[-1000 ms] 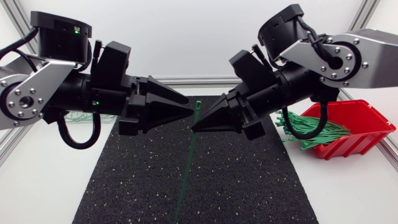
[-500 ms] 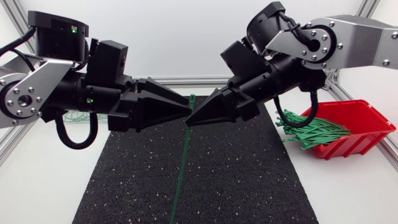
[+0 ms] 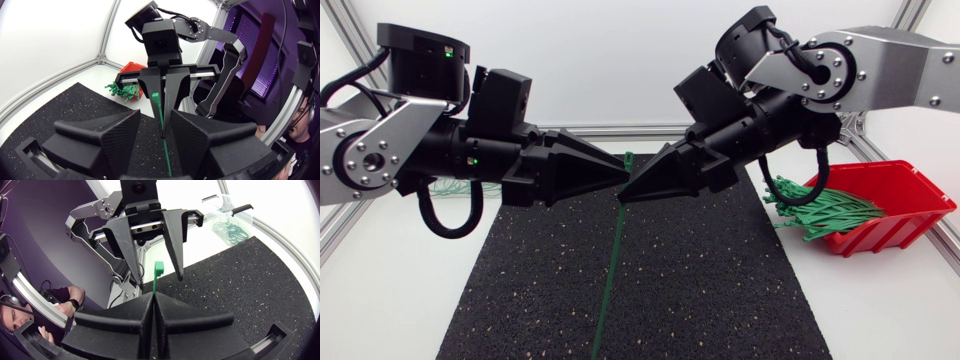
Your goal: Take a green cable tie from the red box, thread the tail through the head to close it, then place it in the transparent bin on the left.
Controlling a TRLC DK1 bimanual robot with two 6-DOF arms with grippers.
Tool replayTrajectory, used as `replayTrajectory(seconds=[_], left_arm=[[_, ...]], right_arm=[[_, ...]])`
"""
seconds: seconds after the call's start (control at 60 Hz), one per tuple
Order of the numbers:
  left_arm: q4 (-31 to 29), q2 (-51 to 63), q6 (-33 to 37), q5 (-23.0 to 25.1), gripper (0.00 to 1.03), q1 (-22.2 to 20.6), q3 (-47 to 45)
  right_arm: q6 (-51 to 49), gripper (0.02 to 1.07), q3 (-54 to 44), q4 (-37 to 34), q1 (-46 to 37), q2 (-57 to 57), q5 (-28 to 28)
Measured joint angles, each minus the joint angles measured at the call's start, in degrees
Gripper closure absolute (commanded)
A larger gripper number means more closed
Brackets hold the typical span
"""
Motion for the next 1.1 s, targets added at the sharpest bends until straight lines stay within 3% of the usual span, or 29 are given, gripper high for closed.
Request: replayTrajectory(seconds=[0.067,0.167,0.633,0.833,1.1], left_arm=[[0.39,0.11,-0.46,0.02,0.66,0.07,0.00],[0.94,0.24,-1.07,0.04,0.74,0.07,0.00],[1.31,0.85,-1.09,0.04,0.79,0.04,0.00],[1.33,0.85,-1.11,0.24,0.99,-0.02,0.00],[1.31,0.83,-1.77,0.55,0.99,-0.55,0.00]], right_arm=[[0.00,1.01,0.00,0.00,0.00,0.00,0.00],[0.00,1.01,0.00,0.02,0.00,0.00,0.00],[0.00,1.01,0.00,0.04,0.02,0.00,0.02],[0.00,1.01,0.00,0.04,0.04,0.00,0.07],[0.00,1.01,0.00,0.07,0.04,0.00,0.35]])
